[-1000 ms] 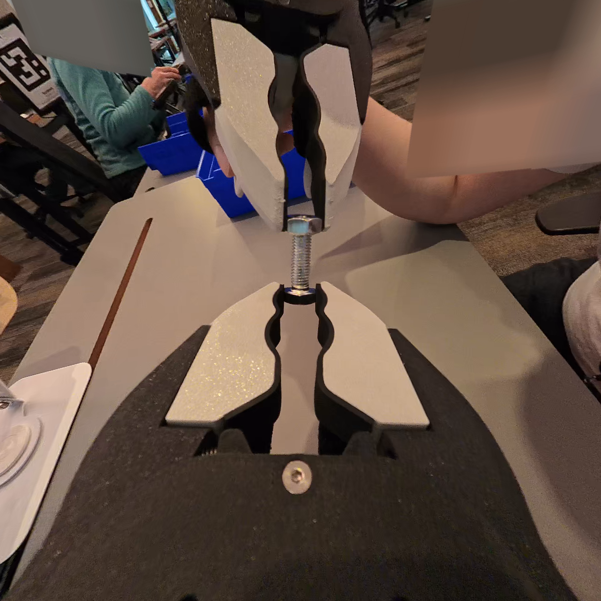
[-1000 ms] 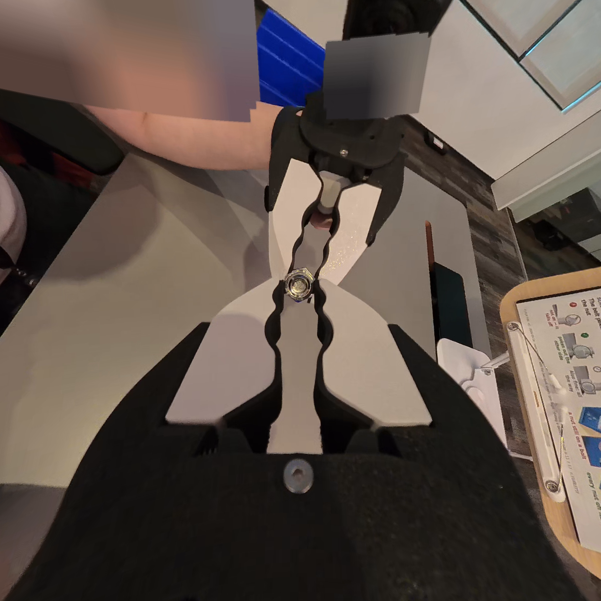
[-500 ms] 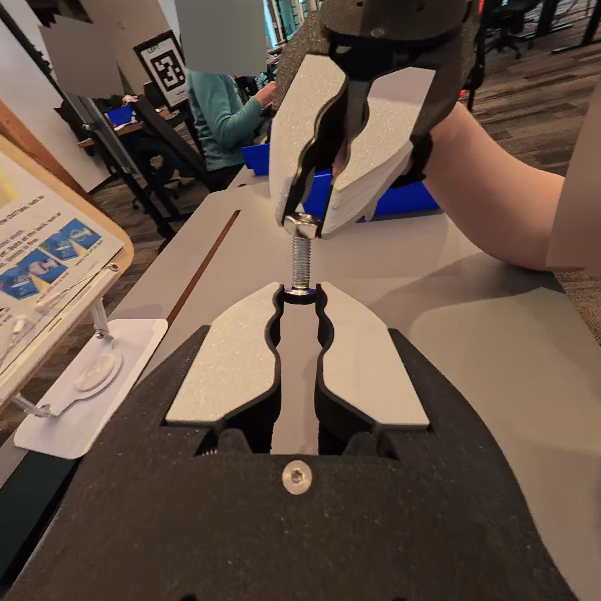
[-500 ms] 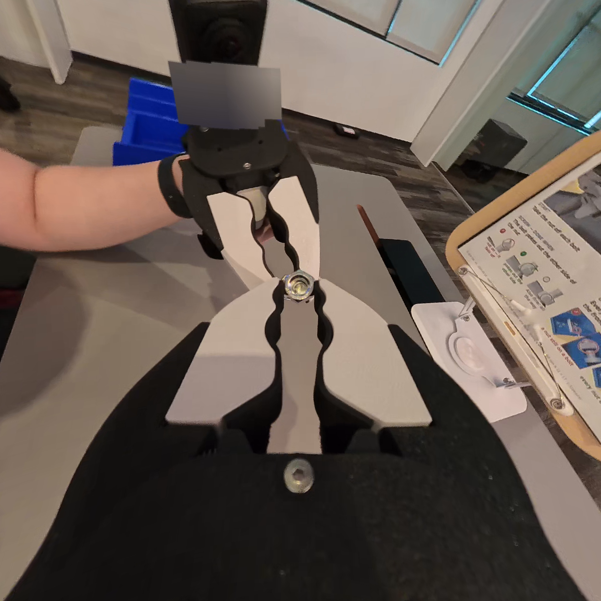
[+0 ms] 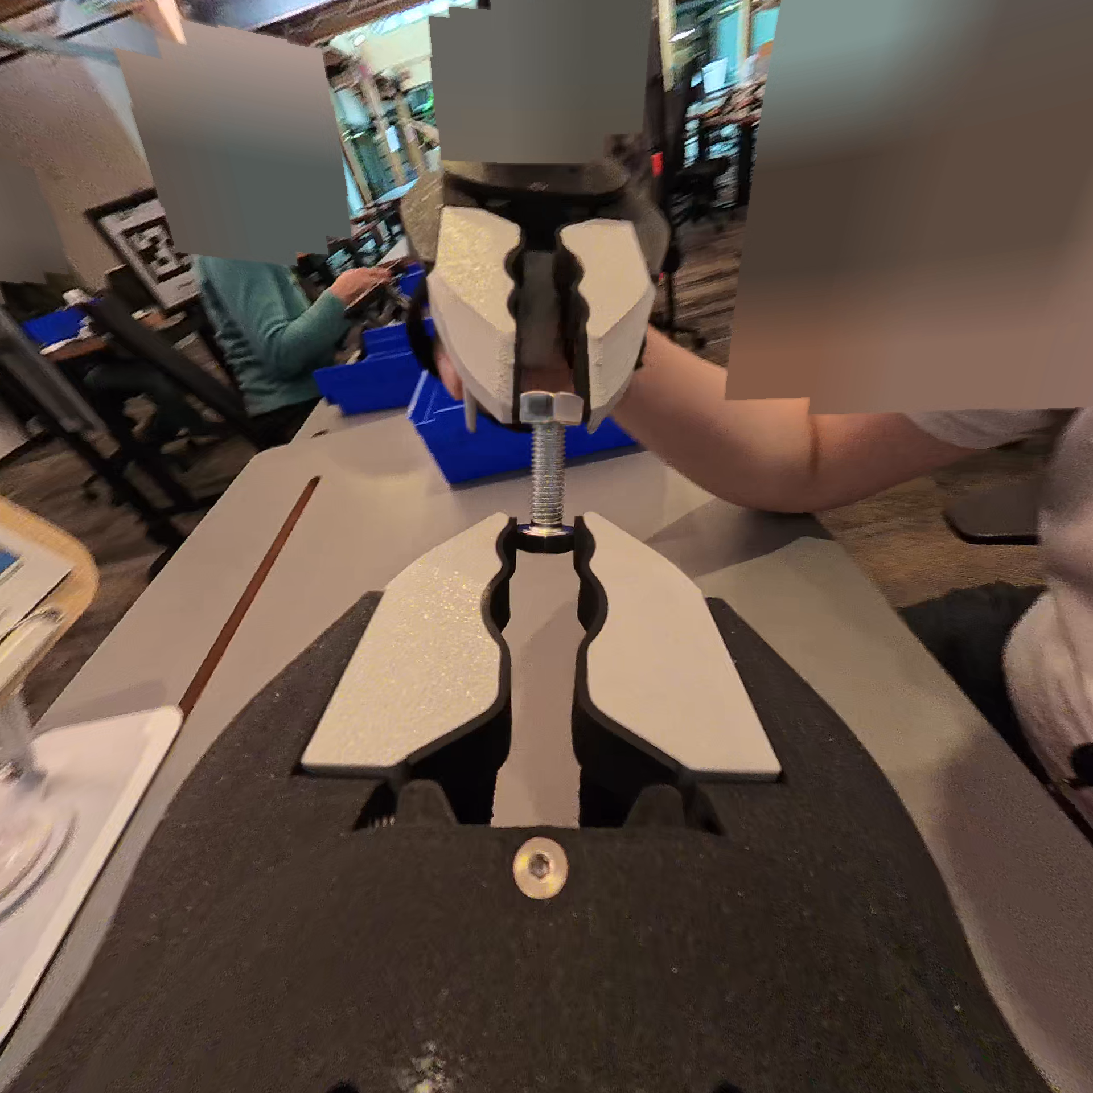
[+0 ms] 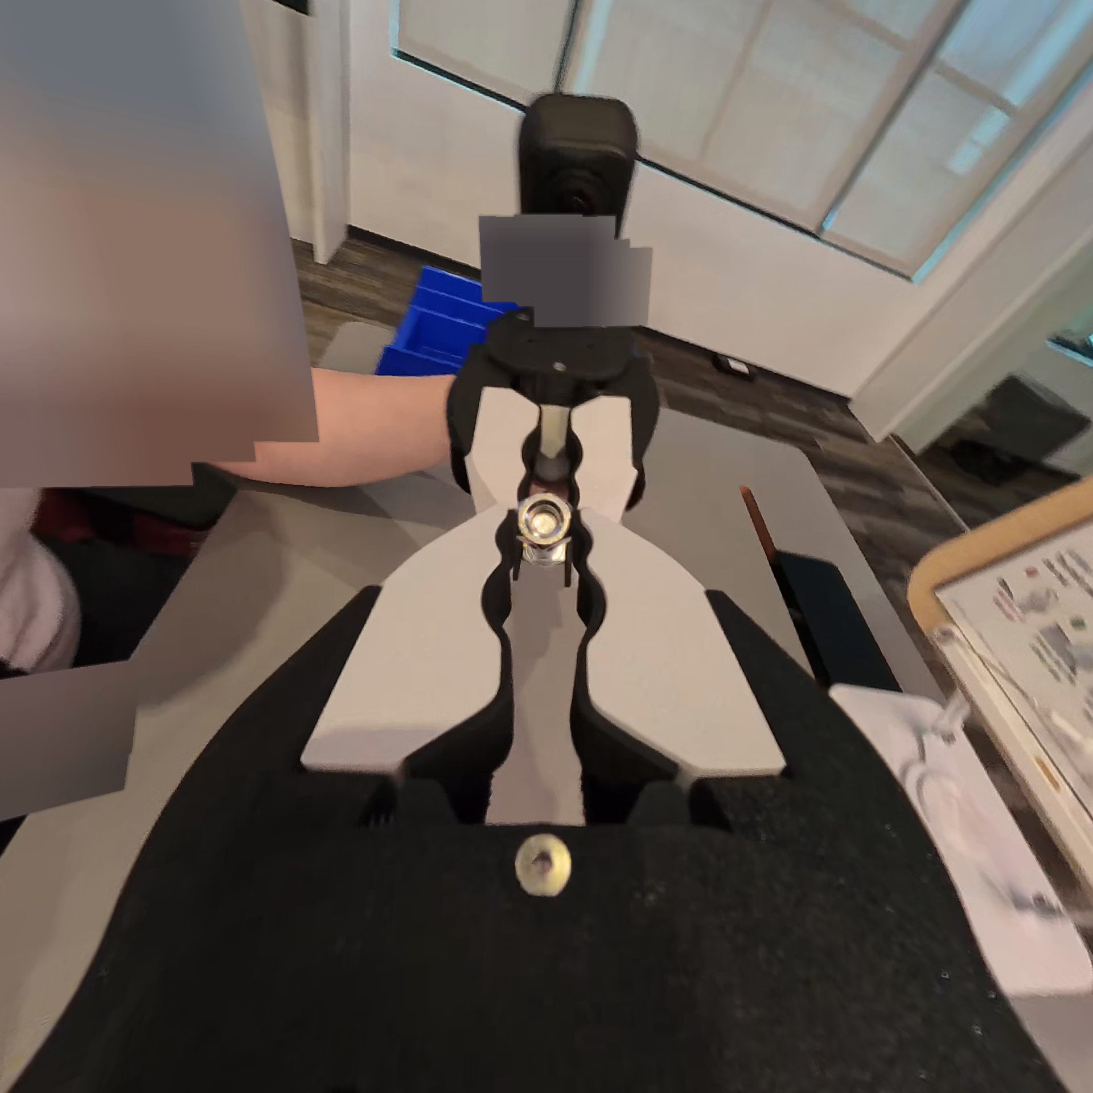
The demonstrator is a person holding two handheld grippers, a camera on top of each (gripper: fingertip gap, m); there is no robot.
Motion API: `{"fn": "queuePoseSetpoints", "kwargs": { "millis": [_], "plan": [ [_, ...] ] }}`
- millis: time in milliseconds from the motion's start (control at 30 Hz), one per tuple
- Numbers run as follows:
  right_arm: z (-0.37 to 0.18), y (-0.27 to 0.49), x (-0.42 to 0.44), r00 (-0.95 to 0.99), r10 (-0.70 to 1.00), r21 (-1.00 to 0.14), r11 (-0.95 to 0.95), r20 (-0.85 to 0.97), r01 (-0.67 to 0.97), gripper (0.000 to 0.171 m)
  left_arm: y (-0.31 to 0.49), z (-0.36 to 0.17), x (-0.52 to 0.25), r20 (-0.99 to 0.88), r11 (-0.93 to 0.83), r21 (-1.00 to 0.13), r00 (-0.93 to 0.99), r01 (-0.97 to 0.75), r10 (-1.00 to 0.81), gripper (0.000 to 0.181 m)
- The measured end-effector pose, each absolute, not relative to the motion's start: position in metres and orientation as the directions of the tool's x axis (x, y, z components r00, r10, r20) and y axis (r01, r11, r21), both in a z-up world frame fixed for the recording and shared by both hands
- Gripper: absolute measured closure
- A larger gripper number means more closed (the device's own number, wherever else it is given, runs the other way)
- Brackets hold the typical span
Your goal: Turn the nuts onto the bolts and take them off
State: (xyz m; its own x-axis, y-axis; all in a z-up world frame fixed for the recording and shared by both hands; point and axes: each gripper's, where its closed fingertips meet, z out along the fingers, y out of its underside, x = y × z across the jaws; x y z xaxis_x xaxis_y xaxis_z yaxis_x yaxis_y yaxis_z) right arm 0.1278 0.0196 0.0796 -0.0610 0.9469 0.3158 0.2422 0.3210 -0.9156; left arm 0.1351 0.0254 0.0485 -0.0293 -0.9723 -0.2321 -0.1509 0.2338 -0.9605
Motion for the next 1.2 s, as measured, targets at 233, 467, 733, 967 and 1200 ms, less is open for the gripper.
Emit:
{"fn": "queuePoseSetpoints", "kwargs": {
  "millis": [233, 467, 733, 967, 1200],
  "plan": [
    [0.075, -0.008, 0.128, -0.183, 0.921, -0.888, 0.382, 0.344, 0.255, 0.154, -0.002, 0.042, 0.139, -0.222, 0.250, -0.956, -0.180, -0.154, -0.958, 0.163],
    [0.086, 0.013, 0.125, -0.009, 0.945, -0.903, 0.314, 0.326, 0.294, 0.154, 0.019, 0.056, 0.133, -0.246, 0.249, -0.959, -0.042, -0.133, -0.968, 0.163],
    [0.107, 0.033, 0.117, 0.174, 0.957, -0.960, 0.194, 0.230, 0.201, 0.155, 0.040, 0.077, 0.125, -0.279, 0.265, -0.958, 0.142, -0.111, -0.950, 0.163],
    [0.119, 0.045, 0.114, 0.327, 0.929, -0.982, 0.138, 0.173, 0.126, 0.154, 0.055, 0.087, 0.122, -0.363, 0.318, -0.929, 0.309, -0.187, -0.879, 0.163],
    [0.126, 0.049, 0.114, 0.426, 0.887, -0.984, 0.159, 0.178, 0.082, 0.154, 0.061, 0.092, 0.123, -0.384, 0.308, -0.920, 0.394, -0.242, -0.835, 0.163]
  ]
}}
